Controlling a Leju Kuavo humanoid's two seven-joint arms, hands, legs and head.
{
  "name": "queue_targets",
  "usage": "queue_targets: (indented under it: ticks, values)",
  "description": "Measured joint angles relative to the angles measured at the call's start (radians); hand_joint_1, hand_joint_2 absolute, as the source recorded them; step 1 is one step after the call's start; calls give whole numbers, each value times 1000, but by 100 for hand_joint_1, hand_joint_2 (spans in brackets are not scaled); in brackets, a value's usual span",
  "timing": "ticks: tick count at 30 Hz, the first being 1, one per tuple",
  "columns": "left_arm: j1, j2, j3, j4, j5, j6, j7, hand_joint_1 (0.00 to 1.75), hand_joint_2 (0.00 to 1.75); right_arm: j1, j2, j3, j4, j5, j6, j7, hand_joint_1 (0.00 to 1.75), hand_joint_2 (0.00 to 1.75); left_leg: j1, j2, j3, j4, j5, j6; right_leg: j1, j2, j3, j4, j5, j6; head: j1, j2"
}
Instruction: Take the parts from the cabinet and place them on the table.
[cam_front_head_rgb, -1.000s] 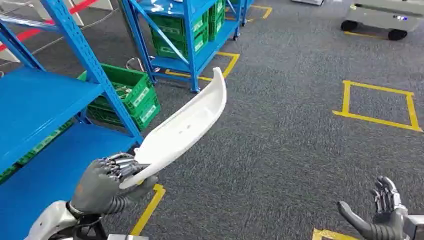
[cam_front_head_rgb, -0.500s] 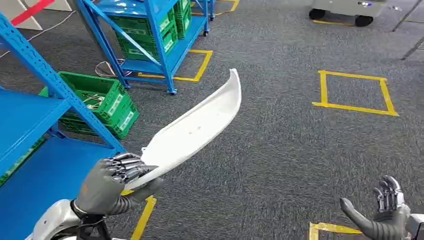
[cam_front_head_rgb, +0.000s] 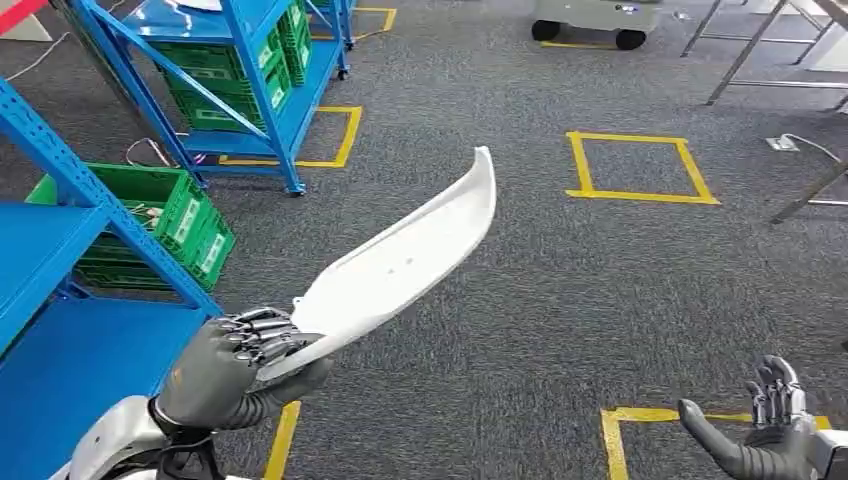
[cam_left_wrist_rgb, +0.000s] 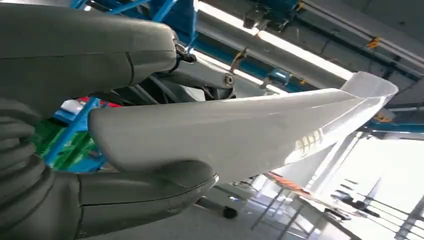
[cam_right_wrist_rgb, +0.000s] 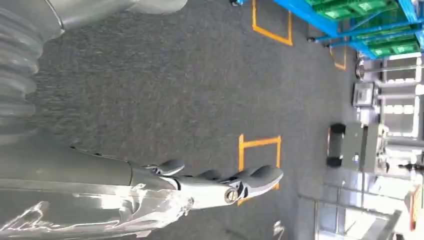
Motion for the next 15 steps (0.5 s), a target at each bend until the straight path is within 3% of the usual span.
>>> queue_targets:
  ticks: [2,3,4,6,7,8,9,10,12,13,14,15]
  values:
    - [0,2,-1,3,4,-2,0,175,175,-3,-1,3,0,0,0,0,0,175,-10,27,-24,0,18,7,0,-14,-43,158,-102,1,0,0]
    - [0,3,-2,5,5,-2,0,175,175,-1,-1,3,0,0,0,0,0,175,-14,42,-39,1,29,9,0,-14,-51,225,-122,1,0,0]
    - [0,5,-2,7,6,-3,0,175,175,0,-2,4,0,0,0,0,0,175,-17,53,-54,1,34,9,0,-14,-40,243,-101,0,0,0]
    - [-1,7,-3,8,5,-17,1,175,175,-1,-2,5,0,0,0,0,0,175,-21,77,-82,1,52,5,1,-20,32,185,-14,-3,0,0]
    - [-4,8,-5,10,3,-29,6,175,175,-3,-2,5,0,0,0,0,0,175,-23,83,-94,1,52,2,4,-40,102,105,-2,-9,0,0]
    - [-5,9,-6,10,4,-37,8,175,175,-5,-3,6,0,0,0,0,0,175,-22,90,-92,5,56,-1,10,-85,182,10,-42,-18,-1,0]
    - [-5,11,-7,11,4,-40,9,175,175,-10,-5,8,0,5,-3,-1,0,175,-25,99,-93,16,51,-11,19,-109,276,-87,-88,-23,1,0]
    - [-6,15,-8,13,2,-42,8,175,175,-17,-5,9,0,10,-7,0,0,175,-23,114,-89,24,48,-19,20,-105,264,-105,-112,-34,-2,0]
    - [-9,15,-14,14,-3,-42,7,175,175,-14,-5,8,0,20,-19,1,0,175,-10,139,-79,17,53,-36,30,-84,261,-107,-124,-58,1,0]
    - [-11,15,-16,14,-3,-42,7,175,175,-13,-5,8,-1,23,-24,2,0,175,-10,139,-82,19,55,-44,27,-67,273,-114,-111,-68,5,0]
    - [-13,15,-18,14,-4,-43,7,175,175,-13,-5,8,0,27,-27,0,0,175,-6,89,-84,38,47,-49,24,-60,271,-117,-100,-74,4,0]
    - [-14,17,-19,14,-3,-42,5,175,175,-18,-5,8,0,27,-30,2,0,175,-6,50,-109,91,17,-50,22,-49,274,-117,-96,-76,-3,0]
